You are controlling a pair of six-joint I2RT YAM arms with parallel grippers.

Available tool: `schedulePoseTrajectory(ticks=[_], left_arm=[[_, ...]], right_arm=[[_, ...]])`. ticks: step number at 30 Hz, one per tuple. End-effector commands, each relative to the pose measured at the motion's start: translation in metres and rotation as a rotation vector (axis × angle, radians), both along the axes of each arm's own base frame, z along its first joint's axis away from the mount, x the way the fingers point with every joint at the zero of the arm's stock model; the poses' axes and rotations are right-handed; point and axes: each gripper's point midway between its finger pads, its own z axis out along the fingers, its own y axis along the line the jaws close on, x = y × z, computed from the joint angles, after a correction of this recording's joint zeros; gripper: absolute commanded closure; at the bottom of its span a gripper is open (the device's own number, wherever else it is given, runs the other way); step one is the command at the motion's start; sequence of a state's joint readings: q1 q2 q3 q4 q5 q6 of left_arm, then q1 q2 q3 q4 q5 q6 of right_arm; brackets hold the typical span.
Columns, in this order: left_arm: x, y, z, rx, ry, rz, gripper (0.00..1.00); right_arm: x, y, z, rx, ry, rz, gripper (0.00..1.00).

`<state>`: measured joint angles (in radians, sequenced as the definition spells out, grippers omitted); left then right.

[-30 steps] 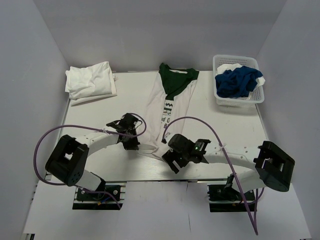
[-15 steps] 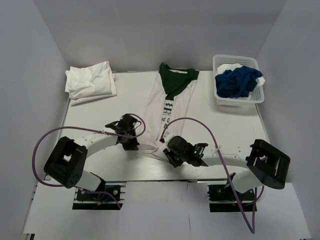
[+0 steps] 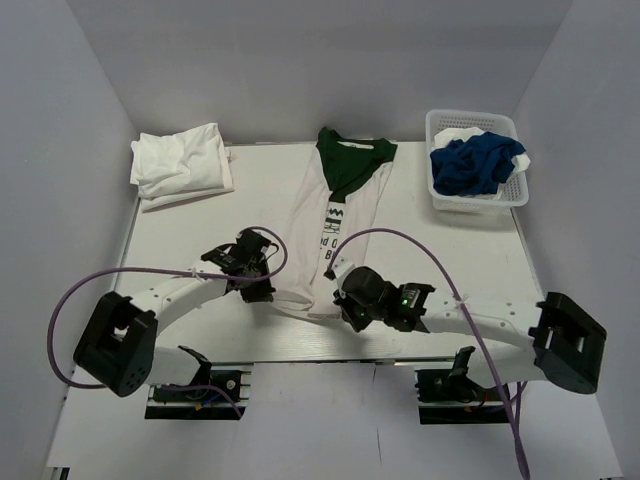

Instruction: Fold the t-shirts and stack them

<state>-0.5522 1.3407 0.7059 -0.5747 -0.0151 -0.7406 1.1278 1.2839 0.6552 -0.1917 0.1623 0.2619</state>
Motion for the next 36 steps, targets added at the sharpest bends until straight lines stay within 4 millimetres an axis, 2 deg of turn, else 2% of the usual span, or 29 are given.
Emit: schedulePoseTrajectory(ticks=[1, 3, 4, 7, 10, 11, 13, 15, 17, 18, 19, 20, 21, 22, 23, 24, 25, 26, 28, 29, 30, 31, 32, 33, 34, 35, 36], left_arm=[[-0.007, -0.006, 0.027, -0.041, -0.014, -0.053, 1.0], [-0.013, -0.015, 0.034, -0.094, -0.022, -0.094, 1.0], [-0.017, -0.02, 0.03, -0.127, -0.01, -0.111, 1.0], [-0.01, -0.027, 0.035, -0.151, -0.041, -0.126, 1.0], [0.012, -0.03, 0.048, -0.139, -0.113, -0.105, 1.0], [0.021, -0.034, 0.052, -0.146, -0.145, -0.1, 1.0], [0.04, -0.035, 0.06, -0.163, -0.18, -0.047, 1.0], [0.064, -0.036, 0.068, -0.133, -0.223, 0.003, 1.0], [0.077, -0.044, 0.072, -0.134, -0.226, 0.003, 1.0], [0.093, -0.048, 0.085, -0.13, -0.266, 0.019, 1.0], [0.102, -0.051, 0.074, -0.102, -0.244, 0.025, 1.0], [0.109, -0.052, 0.072, -0.083, -0.241, 0.034, 1.0], [0.126, -0.05, 0.084, -0.059, -0.266, 0.062, 1.0], [0.134, -0.052, 0.085, -0.042, -0.262, 0.068, 1.0], [0.149, -0.058, 0.087, -0.032, -0.268, 0.075, 1.0], [0.157, -0.057, 0.088, -0.009, -0.278, 0.09, 1.0], [0.163, -0.06, 0.089, -0.012, -0.283, 0.09, 1.0], [0.178, -0.064, 0.093, -0.013, -0.298, 0.09, 1.0], [0.195, -0.065, 0.099, -0.006, -0.322, 0.091, 1.0], [0.209, -0.07, 0.115, -0.011, -0.364, 0.091, 1.0], [0.219, -0.07, 0.108, 0.002, -0.357, 0.093, 1.0], [0.225, -0.073, 0.108, 0.002, -0.357, 0.093, 1.0], [0.237, -0.078, 0.122, -0.005, -0.395, 0.075, 1.0], [0.244, -0.078, 0.122, -0.009, -0.397, 0.07, 1.0], [0.25, -0.081, 0.111, 0.004, -0.384, 0.061, 1.0], [0.262, -0.082, 0.121, -0.006, -0.405, 0.057, 1.0], [0.267, -0.084, 0.122, -0.005, -0.414, 0.05, 1.0]], right_arm=[[-0.03, -0.002, 0.033, 0.025, 0.099, 0.092, 1.0], [-0.046, -0.003, 0.034, 0.027, 0.158, 0.141, 1.0], [-0.046, -0.005, 0.031, 0.017, 0.161, 0.142, 1.0], [-0.04, -0.002, 0.023, -0.005, 0.154, 0.129, 1.0], [-0.022, 0.009, 0.02, -0.001, 0.089, 0.109, 1.0], [-0.006, 0.007, 0.022, -0.003, 0.061, 0.054, 1.0], [0.008, 0.011, 0.027, -0.004, 0.025, -0.003, 1.0], [0.029, 0.007, 0.035, 0.004, -0.019, -0.076, 1.0], [0.057, 0.0, 0.041, 0.025, -0.062, -0.174, 1.0], [0.067, 0.003, 0.046, 0.042, -0.078, -0.195, 1.0], [0.079, -0.002, 0.048, 0.047, -0.076, -0.237, 1.0], [0.091, -0.007, 0.045, 0.037, -0.071, -0.277, 1.0], [0.102, -0.002, 0.052, 0.049, -0.079, -0.289, 1.0], [0.11, -0.005, 0.055, 0.06, -0.069, -0.307, 1.0], [0.12, -0.007, 0.057, 0.069, -0.072, -0.33, 1.0], [0.13, -0.001, 0.061, 0.08, -0.079, -0.335, 1.0], [0.141, -0.006, 0.064, 0.082, -0.089, -0.367, 1.0], [0.157, -0.011, 0.069, 0.096, -0.117, -0.407, 1.0], [0.18, -0.013, 0.079, 0.11, -0.145, -0.454, 1.0], [0.193, -0.018, 0.085, 0.116, -0.156, -0.485, 1.0], [0.204, -0.02, 0.09, 0.123, -0.163, -0.502, 1.0], [0.208, -0.022, 0.084, 0.107, -0.15, -0.504, 1.0], [0.219, -0.026, 0.084, 0.097, -0.152, -0.521, 1.0], [0.227, -0.03, 0.087, 0.091, -0.158, -0.537, 1.0], [0.232, -0.032, 0.082, 0.083, -0.149, -0.55, 1.0], [0.241, -0.036, 0.082, 0.085, -0.152, -0.565, 1.0], [0.251, -0.037, 0.087, 0.098, -0.165, -0.569, 1.0]])
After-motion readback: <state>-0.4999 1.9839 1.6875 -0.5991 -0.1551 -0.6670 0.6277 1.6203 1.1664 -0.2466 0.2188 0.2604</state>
